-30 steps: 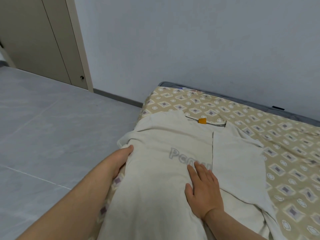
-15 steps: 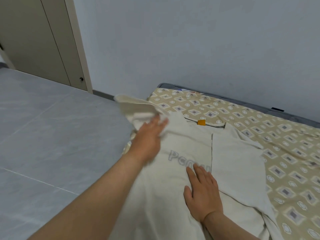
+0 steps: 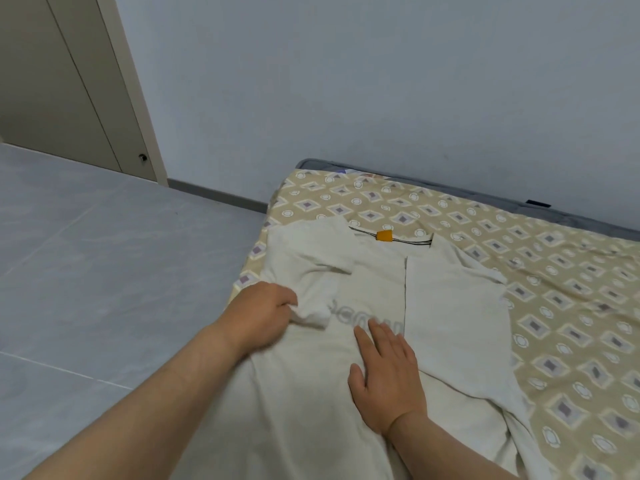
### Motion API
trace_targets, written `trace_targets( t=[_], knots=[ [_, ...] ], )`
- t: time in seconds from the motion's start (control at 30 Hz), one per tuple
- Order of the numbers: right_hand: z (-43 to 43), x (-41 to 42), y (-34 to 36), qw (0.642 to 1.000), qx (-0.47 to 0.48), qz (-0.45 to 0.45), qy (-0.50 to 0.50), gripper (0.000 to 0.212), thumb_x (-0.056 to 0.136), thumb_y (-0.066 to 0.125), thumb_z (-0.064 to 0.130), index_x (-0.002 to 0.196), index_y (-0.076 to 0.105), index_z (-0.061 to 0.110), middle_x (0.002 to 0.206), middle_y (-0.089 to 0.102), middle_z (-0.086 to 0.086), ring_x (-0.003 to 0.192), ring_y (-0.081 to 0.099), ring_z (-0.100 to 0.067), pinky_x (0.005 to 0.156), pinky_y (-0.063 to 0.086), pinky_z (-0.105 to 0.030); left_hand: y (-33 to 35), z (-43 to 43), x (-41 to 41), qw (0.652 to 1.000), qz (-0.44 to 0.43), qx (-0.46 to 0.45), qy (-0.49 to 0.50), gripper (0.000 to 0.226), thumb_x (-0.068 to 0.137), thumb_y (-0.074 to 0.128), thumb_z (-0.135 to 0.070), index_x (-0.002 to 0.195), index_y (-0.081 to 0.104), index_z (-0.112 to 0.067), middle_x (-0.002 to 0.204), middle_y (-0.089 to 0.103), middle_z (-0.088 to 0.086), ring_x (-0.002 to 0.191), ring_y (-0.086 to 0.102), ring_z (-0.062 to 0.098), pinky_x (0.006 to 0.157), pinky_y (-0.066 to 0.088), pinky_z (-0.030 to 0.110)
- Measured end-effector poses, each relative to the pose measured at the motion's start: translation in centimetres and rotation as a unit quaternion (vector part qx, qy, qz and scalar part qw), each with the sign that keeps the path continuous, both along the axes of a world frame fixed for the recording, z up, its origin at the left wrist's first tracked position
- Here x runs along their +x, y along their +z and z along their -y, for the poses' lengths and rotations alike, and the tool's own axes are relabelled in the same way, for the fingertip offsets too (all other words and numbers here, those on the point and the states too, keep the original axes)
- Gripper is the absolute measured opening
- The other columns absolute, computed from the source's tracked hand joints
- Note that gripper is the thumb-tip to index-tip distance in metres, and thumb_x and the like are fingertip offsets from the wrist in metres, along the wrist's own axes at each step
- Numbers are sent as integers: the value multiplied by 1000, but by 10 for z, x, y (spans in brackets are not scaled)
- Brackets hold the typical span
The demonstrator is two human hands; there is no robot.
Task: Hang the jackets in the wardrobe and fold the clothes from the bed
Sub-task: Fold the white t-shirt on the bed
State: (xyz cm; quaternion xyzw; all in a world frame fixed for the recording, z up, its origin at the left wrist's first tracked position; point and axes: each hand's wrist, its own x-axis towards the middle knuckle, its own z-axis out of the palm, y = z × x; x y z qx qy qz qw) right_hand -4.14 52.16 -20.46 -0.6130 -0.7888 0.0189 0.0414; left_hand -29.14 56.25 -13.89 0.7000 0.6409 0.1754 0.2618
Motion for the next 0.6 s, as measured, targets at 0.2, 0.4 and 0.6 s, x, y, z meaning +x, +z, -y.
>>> trace_targets(
  t=[0.2, 0.4, 0.6],
  knots=[
    [0, 2, -2, 1000, 11, -6, 8, 61, 80, 46, 42, 135, 59, 19, 144, 55, -8, 132, 53, -27, 110, 23, -41, 21, -39, 9, 997, 68, -4, 24, 42, 88, 44, -43, 99, 68, -10, 111, 68, -4, 108, 60, 18, 96, 44, 33],
    [-2, 2, -4, 999, 32, -19, 5, 61, 78, 46, 42, 133, 61, 20, 141, 57, -7, 130, 56, -26, 109, 25, -40, -1, -92, 24, 989, -110, -90, -39, 69, 96, 50, -31, 157, 19, -28, 161, 22, 0, 144, 32, 26, 114, 30, 34],
    [-5, 5, -10, 998, 54, -18, 13, 62, 78, 47, 43, 135, 59, 21, 143, 56, -6, 132, 53, -25, 110, 25, -40, 2, -98, 33, 989, -29, 4, 143, 52, 98, 49, -24, 148, 34, -20, 150, 31, 15, 130, 44, 36, 102, 38, 37]
  ],
)
